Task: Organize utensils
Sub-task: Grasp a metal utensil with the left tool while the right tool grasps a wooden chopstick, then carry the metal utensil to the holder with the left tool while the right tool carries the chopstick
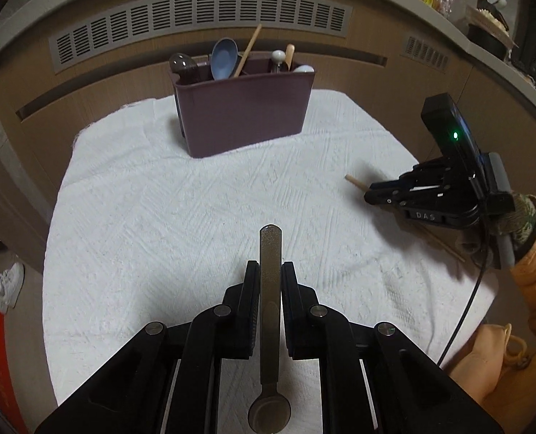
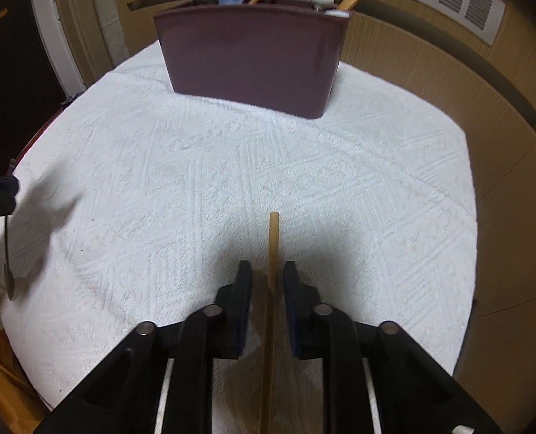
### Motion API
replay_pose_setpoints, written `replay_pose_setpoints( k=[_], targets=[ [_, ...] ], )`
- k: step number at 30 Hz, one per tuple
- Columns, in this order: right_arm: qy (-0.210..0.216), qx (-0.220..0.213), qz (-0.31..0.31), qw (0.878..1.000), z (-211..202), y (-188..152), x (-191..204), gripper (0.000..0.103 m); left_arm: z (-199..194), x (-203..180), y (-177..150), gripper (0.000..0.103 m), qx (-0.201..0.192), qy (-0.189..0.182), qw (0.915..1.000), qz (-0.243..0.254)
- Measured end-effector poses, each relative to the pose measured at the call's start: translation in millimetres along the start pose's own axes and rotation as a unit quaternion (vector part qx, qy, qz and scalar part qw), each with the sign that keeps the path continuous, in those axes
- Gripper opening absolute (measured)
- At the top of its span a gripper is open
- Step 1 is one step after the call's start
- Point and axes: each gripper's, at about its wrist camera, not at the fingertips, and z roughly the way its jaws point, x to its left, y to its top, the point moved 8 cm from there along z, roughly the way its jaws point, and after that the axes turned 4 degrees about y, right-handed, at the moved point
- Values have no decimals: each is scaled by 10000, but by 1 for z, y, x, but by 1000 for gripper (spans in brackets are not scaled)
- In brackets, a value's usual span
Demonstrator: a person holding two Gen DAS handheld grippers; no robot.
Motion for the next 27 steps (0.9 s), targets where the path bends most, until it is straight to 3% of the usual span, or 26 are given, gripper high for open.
replay_pose_setpoints(
  k=[1,5,10,15,20,24,27],
  targets=[
    [-11,11,-46,10000,0,-1,2,6,-1,1,0,12,-18,15,10000,-19],
    [70,-65,50,9999,-9,-6,5,6,-7,2,-2,12,-112,61,9999,-111],
    [136,-560,170,9982,-53,-11,10,6,-29,-3,5,12,-455,75,9989,-122],
    [66,-1384,201,9901,-116,3,15,6,-61,-12,33,12,-983,140,9951,-10],
    [26,-2319,110,9727,-180,47,20,6,-94,-21,80,12,-1582,171,9871,183],
    [51,-2506,-55,9681,-198,69,25,6,-67,-20,79,13,-900,171,9953,300],
    [60,-2265,-102,9739,-180,64,25,6,-9,-11,50,19,186,87,9998,-10]
  ],
)
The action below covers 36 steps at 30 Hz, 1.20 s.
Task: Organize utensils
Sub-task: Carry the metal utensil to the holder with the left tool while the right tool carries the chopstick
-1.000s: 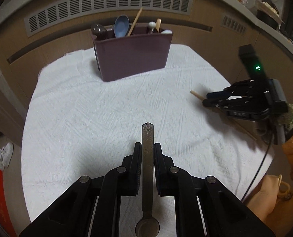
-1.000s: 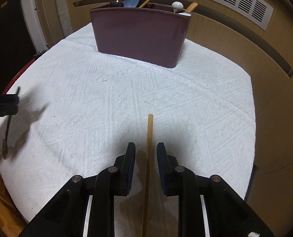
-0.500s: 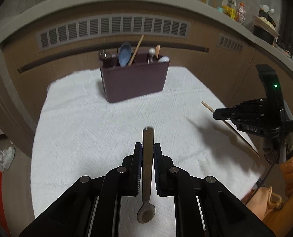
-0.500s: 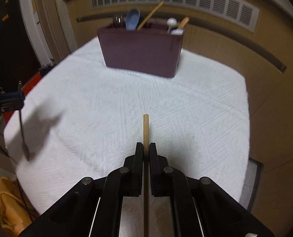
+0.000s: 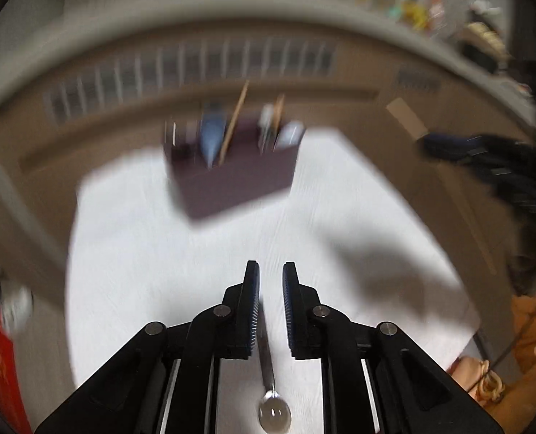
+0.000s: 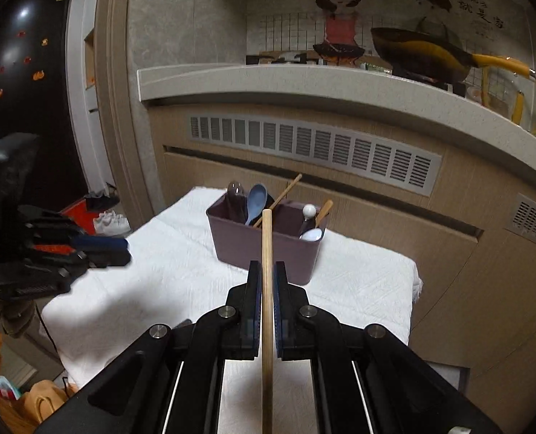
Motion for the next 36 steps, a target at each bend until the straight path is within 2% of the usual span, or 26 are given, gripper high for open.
replay_pose_setpoints(
  k=[1,2,5,9,13,16,18,19,20,23,26,29,32,36],
  targets=[
    [17,84,17,10000,4,-8,0,6,21,2,-12,23,363,-6,9993,-82],
    [40,174,66,9998,9,-17,-2,6,38,3,-21,24,607,21,9981,-125],
    [88,470,213,9986,27,-44,-10,6,73,1,-38,24,951,107,9954,-73],
    [102,715,337,9968,42,-66,-17,6,94,-4,-40,29,1122,120,9936,-54],
    [155,672,424,9967,44,-70,-19,6,113,-6,-35,29,1260,328,9915,-14],
    [197,643,406,9969,43,-69,-17,6,122,-2,-33,29,1276,316,9912,-133],
    [204,608,406,9971,40,-68,-17,6,123,-1,-31,28,1254,317,9915,-172],
    [210,586,410,9972,38,-67,-17,6,122,-1,-32,19,1187,388,9921,-132],
    [202,565,415,9973,37,-65,-17,6,121,-1,-32,12,1101,459,9928,-69],
    [162,492,416,9978,30,-61,-17,6,107,-3,-33,12,778,368,9961,-185],
    [118,446,383,9982,24,-58,-15,6,74,-3,-22,12,117,366,9988,-289],
    [44,335,342,9988,16,-51,-14,6,30,-4,2,12,-626,460,9965,-317],
    [-21,17,372,9993,2,-26,-17,6,-17,-1,43,12,-1435,586,9874,-305],
    [-162,-626,200,9977,-22,41,-23,6,-80,10,112,12,-2465,685,9662,-320]
  ],
)
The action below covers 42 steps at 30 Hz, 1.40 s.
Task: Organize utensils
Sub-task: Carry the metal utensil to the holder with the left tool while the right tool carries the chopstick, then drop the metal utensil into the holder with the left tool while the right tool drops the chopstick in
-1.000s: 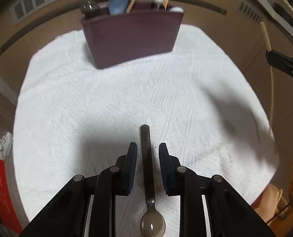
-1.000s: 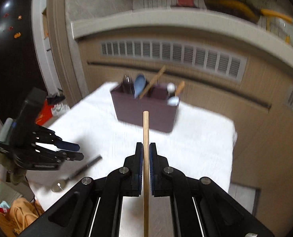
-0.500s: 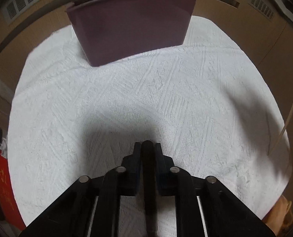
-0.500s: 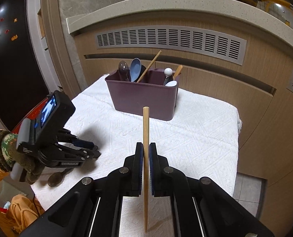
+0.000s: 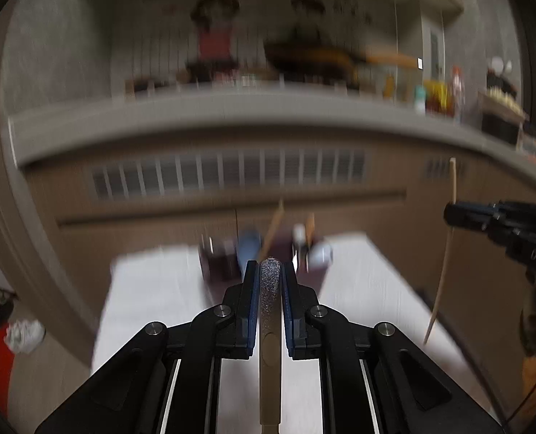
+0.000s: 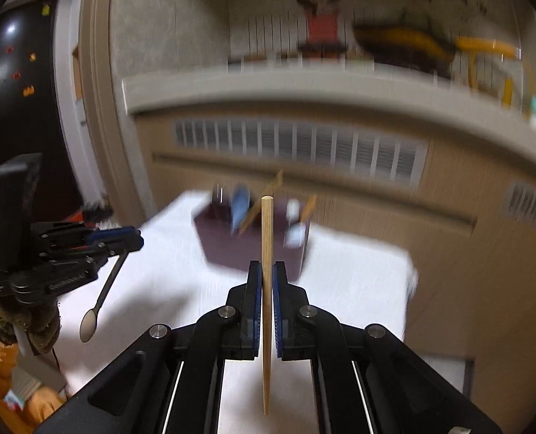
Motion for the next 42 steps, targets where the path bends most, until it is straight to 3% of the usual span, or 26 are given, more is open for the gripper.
replay_pose_setpoints(
  k=[3,6,10,15,24,29,37,39,42],
  targets=[
    [-61,-616,-179,9979,-7,64,2,6,-4,1,60,12,-821,-24,9966,-99],
    [-65,-1062,-249,9940,-3,109,3,6,3,3,93,12,-1232,-299,9918,-177],
    [31,-1309,-260,9911,20,141,-1,6,34,9,119,12,-1617,-301,9862,-162],
    [3,-1365,-183,9905,65,149,-16,6,70,28,128,12,-2116,-41,9770,-246],
    [135,-694,115,9974,160,100,-40,6,180,62,78,12,-1538,-100,9846,-822],
    [262,-228,262,9991,196,63,-48,6,213,66,39,12,-995,-178,9906,-924],
    [363,453,560,9967,221,5,-50,6,220,67,1,14,-296,-123,9933,-1106],
    [244,461,568,9970,218,-1,-52,7,209,71,0,18,-256,-41,9925,-1192],
    [-45,336,499,9982,198,-6,-54,15,187,76,3,33,-203,189,9914,-1278]
  ],
)
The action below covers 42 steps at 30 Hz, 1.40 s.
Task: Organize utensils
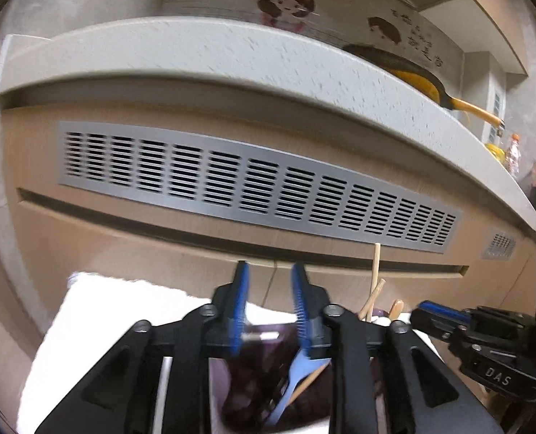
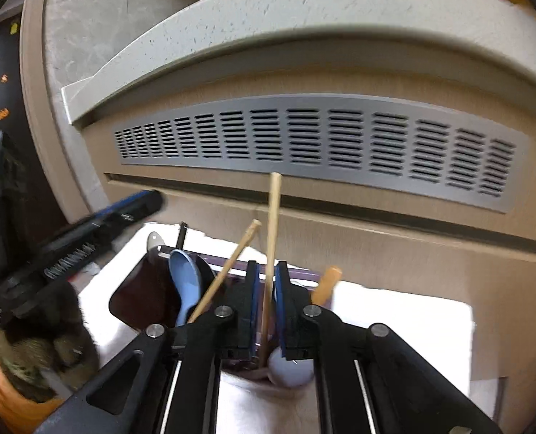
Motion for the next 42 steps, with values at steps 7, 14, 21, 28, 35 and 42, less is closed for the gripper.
replay_pose_setpoints(
  k=[7,14,21,28,35,42],
  targets=[
    [-421,-366,36,9984,-72,-28,7,48,-73,2,-40,70,243,631,9972,306],
    [-832,-380,-42,9958,-122,-83,33,65,-153,-3,-94,103,380,799,9951,439],
    [-1143,-602,137,9915,-176,-129,50,100,-216,-17,-131,103,114,1192,9910,595],
    [-1465,-586,395,9867,-206,-166,52,102,-250,-36,-155,103,176,1245,9894,733],
    [-1493,-673,329,9859,-223,-172,55,102,-265,-48,-167,103,301,1179,9894,797],
    [-1494,-742,306,9855,-229,-169,54,102,-271,-43,-162,103,234,1266,9893,693]
  ],
)
